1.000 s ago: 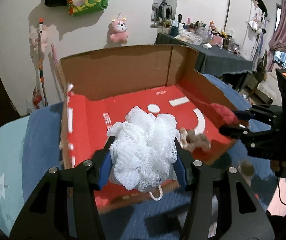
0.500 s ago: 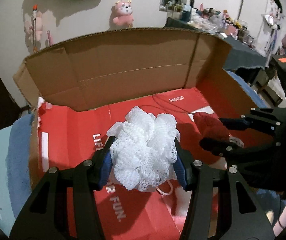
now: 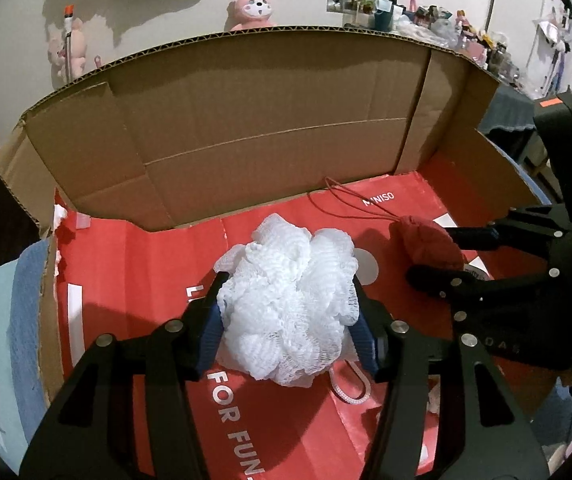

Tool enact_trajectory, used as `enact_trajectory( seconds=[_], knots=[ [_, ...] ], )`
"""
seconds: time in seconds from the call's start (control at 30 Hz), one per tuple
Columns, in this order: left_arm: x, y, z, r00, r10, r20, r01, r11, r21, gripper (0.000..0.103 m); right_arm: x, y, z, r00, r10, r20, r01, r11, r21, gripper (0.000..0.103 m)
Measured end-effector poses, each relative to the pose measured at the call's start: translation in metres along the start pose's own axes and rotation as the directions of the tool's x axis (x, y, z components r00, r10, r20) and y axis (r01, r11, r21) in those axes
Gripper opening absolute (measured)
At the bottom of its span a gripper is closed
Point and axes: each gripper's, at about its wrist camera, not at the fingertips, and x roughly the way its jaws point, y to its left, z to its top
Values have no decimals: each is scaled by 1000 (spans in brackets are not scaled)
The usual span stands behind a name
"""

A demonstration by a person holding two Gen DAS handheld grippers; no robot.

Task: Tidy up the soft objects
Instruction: 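Carry the white puff and red knitted ball into the box with both tools, then open both tools to drop the puff and red ball into the box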

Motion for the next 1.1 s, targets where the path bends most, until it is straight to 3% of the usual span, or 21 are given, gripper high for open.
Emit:
enact_trajectory(
  seconds=[0.57,0.7,0.87,1.1],
  knots=[
    [-5,0,3,999,-37,6,37,999,-10,74,4,-16,-1,999,35,-2,-35,999,24,53],
    [-8,0,4,999,-38,13,38,999,-9,74,4,-16,-2,999,34,1,-35,999,17,63],
    [-14,3,4,999,-39,21,40,999,-31,74,0,-16,0,1000,30,7,-30,1000,9,64],
    [-35,3,3,997,-31,67,34,998,-49,79,-20,-17,-2,999,20,48,-21,999,25,74]
  ],
)
